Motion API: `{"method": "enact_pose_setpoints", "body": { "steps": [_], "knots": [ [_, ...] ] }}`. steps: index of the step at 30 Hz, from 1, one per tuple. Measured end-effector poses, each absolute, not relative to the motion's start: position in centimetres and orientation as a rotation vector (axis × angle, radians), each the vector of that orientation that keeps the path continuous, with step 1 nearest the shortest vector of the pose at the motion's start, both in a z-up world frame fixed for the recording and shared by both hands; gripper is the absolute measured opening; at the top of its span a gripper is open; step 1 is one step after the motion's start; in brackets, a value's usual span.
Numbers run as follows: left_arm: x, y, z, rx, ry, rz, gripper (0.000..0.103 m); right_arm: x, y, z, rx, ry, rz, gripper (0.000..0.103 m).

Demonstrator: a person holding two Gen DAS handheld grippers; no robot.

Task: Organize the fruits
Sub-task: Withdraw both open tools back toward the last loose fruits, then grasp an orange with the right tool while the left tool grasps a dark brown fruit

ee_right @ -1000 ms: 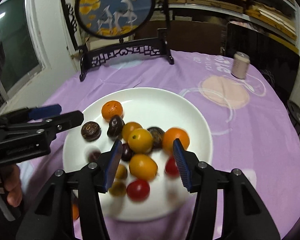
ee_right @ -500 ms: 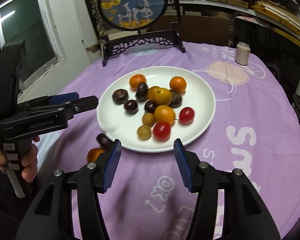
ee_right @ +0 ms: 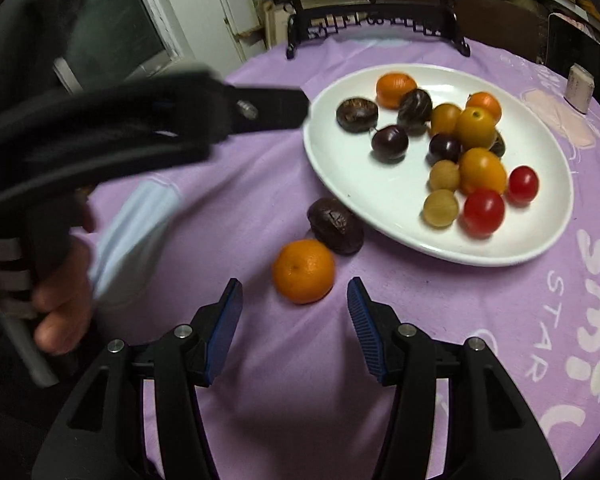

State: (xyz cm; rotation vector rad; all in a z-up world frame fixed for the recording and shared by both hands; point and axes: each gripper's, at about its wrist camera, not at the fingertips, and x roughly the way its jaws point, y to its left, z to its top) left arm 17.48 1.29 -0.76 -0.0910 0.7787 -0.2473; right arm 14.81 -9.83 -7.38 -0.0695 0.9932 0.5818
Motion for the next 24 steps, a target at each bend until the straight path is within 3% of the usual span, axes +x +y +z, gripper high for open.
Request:
{"method": "enact_pose_setpoints", "body": {
  "steps": [11,13,14,24],
  "knots": [
    [15.1,4.4,-0.7,-0.127,0.768,-0.188,0.072,15.7,-8.3,-8.5,-0.098,1.0,0.552,0.055],
    [15.0,4.8,-0.8,-0.135,0.774,-0.18,0.072,16.1,-7.9,-9.0,-0.129,1.0,0.527,0.051],
    [15.0,4.9,-0.9,-0.136,0.776,-0.176,0.072,16.0,-7.8,-9.1,-0.159,0.979,0.506,0.037],
    [14.4,1.0,-1.6,-0.037,0.821,-0.256,0.075,13.1,-14.7,-5.9,-0.052,0.915,0.446,0.037]
  ]
}}
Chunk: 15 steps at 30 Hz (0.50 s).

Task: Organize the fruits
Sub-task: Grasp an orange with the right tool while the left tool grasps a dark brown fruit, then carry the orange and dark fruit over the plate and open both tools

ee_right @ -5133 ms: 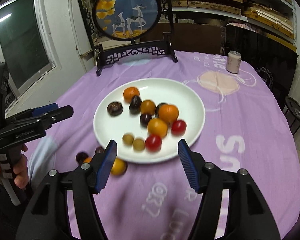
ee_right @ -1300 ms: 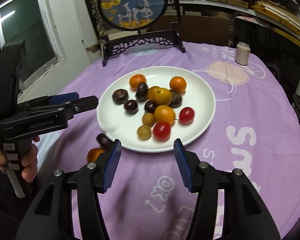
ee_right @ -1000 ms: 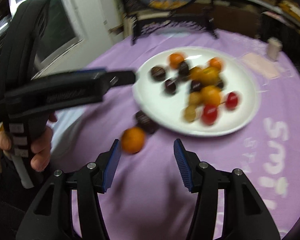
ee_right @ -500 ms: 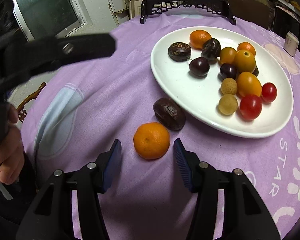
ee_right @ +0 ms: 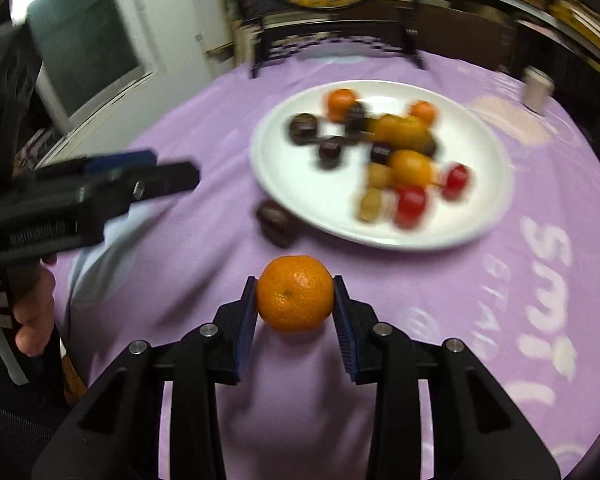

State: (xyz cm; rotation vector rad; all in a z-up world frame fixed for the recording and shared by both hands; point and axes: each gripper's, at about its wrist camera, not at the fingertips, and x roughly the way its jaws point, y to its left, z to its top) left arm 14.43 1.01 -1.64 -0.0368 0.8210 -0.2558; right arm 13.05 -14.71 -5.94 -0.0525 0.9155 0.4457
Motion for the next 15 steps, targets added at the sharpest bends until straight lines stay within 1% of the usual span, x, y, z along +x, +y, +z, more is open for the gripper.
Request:
{"method": "enact_pose_setpoints", "body": {
  "steps": [5,9,12,13,14,15],
  "knots": [
    [16.2,-2.8,-4.6,0.033,0.935,-0.276,0.075,12.2,-19.0,-6.3,0.027,0.911,0.375,0.037],
    [17.4,-4.3,-6.0,0.065,0.975,-0.242,0.074,11.7,-21.0,-6.3,0.059,0.898,0.359,0.037],
    [18.3,-4.7,-7.0,0.069,1.007,-0.231,0.065,11.5,-21.7,-6.2,0.072,0.891,0.36,0.037],
    [18.5,-4.8,-7.3,0.067,1.016,-0.231,0.058,11.6,-21.8,-6.2,0.074,0.89,0.361,0.037],
    [18.8,-4.8,-7.6,0.065,1.025,-0.232,0.046,11.2,-22.2,-6.2,0.077,0.888,0.362,0.037],
    [19.0,-4.9,-7.9,0.065,1.025,-0.23,0.043,11.1,-22.3,-6.2,0.079,0.887,0.364,0.037]
  ]
}}
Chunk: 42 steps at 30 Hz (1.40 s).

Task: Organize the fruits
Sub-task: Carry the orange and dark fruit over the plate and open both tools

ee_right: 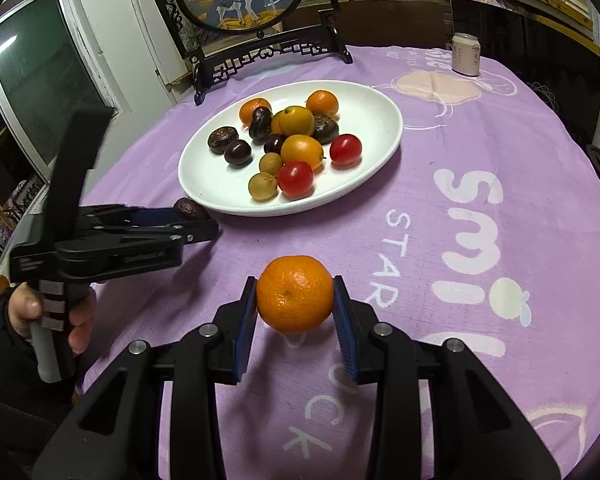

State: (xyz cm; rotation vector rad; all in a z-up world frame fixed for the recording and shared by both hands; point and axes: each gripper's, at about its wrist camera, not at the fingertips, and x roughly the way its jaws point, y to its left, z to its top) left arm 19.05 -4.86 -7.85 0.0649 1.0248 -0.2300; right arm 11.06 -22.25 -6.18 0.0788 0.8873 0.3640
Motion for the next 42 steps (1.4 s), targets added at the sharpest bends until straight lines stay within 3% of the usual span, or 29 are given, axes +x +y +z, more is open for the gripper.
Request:
{"method": "enact_pose_setpoints", "body": {
  "steps": [1,16,25,30,40,41,42],
  "knots": [
    [19.1,-4.9,-7.8,0.066,1.011,-0.228,0.039,11.0,-22.2,-6.1,0.08,0.887,0.366,0.037],
    [15.2,-3.5,-2.1,0.016,0.888,-0.368,0.039,12.5,-19.9,-4.9,0.032,0.893,0.398,0.037],
    [23.1,-4.0,2.6,-0.007,0.82,-0.262,0.039,18.6,-18.1,-0.3,-0.039,0.793,0.375,0.037],
    [27.4,-4.8,0.9,-0.035,0.847,-0.217,0.039,23.4,-18.8,-1.7,-0.052,0.804,0.244,0.037],
    [28.0,-4.4,-1.2,-0.046,0.886,-0.271,0.039,25.8,-19.5,-3.4,-0.019,0.819,0.276,0.038],
    [28.0,-4.4,-1.2,-0.048,0.887,-0.269,0.042,25.8,-19.6,-3.4,-0.022,0.81,0.268,0.046],
    [27.8,-4.3,-1.2,-0.055,0.882,-0.266,0.048,25.7,-19.5,-3.3,-0.024,0.803,0.253,0.063]
  ]
}}
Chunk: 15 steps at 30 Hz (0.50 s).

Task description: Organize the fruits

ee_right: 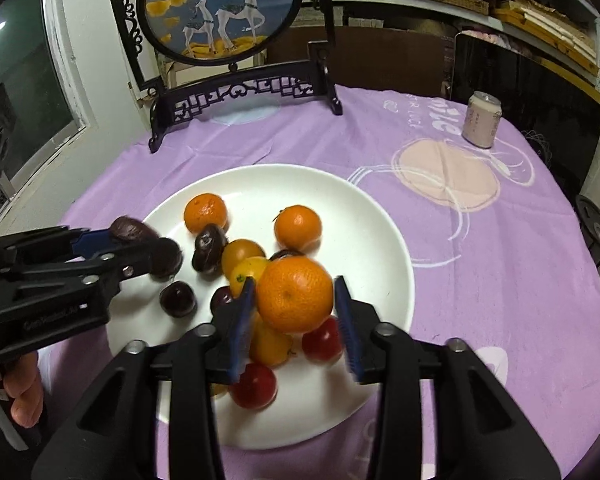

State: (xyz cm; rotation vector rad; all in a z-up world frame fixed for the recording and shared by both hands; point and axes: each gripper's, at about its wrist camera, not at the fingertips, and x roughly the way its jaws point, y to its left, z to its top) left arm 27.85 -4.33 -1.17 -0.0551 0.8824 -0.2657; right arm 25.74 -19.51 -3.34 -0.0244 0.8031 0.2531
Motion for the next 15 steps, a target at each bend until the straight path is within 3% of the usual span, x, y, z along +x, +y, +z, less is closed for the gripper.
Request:
{"method": "enact_pose_setpoints", "body": {
  "steps": [1,2,4,5,8,10,11,15],
  "knots": [
    [27.4,-4.0,-0.9,-0.066,0.867,-0.256,0.07,25.6,-19.5,-3.2,-0.022,0.79,0.233,0.064],
    [27.1,-3.8,-0.7,-0.072,0.848,-0.249,0.083,25.2,-19.8,-3.0,-0.016,0.777,0.224,0.064],
    [25.9,-3.5,0.2,-0.066,0.799,-0.231,0.088,24.4,-20.1,-2.7,0.0,0.779,0.238,0.064],
    [25.3,-3.5,0.4,-0.054,0.789,-0.225,0.095,24.0,-20.2,-2.6,0.007,0.783,0.24,0.064],
    [23.2,-3.4,0.8,-0.034,0.767,-0.199,0.099,22.3,-20.3,-2.6,0.02,0.826,0.247,0.066],
    [21.6,-3.3,0.8,-0.018,0.761,-0.185,0.1,20.6,-20.2,-2.7,0.003,0.83,0.23,0.083],
    [20.7,-3.3,0.7,-0.011,0.759,-0.179,0.1,19.9,-20.2,-2.7,-0.006,0.822,0.211,0.097],
    [18.1,-3.0,0.2,-0.008,0.776,-0.162,0.1,17.4,-19.7,-3.1,-0.066,0.801,0.15,0.099]
  ]
}}
